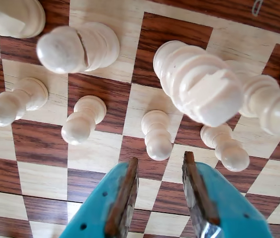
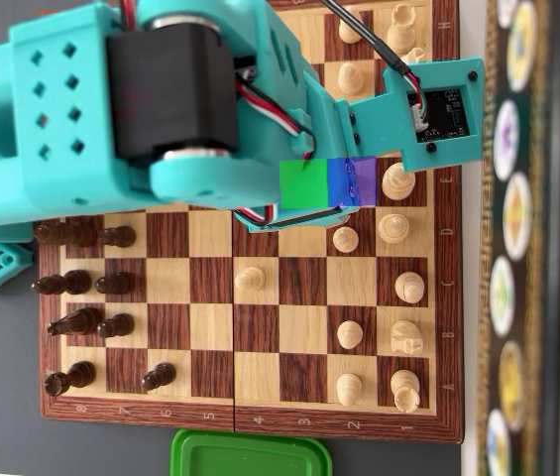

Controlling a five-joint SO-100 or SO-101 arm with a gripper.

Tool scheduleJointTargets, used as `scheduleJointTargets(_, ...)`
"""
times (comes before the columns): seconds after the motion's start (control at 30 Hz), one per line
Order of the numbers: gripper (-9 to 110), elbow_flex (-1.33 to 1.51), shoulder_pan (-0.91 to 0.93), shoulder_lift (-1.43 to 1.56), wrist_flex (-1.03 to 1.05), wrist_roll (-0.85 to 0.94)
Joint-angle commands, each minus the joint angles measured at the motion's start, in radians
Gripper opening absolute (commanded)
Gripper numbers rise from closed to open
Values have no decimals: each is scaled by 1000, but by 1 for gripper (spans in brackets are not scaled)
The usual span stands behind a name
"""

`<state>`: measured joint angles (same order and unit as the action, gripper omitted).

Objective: Play chess

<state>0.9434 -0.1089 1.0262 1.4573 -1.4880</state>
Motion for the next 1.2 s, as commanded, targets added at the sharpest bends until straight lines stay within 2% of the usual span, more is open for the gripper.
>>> scheduleJointTargets(0.0,14,-49,5,5,2,5)
scheduleJointTargets(1.17,14,-117,12,-98,-2,5)
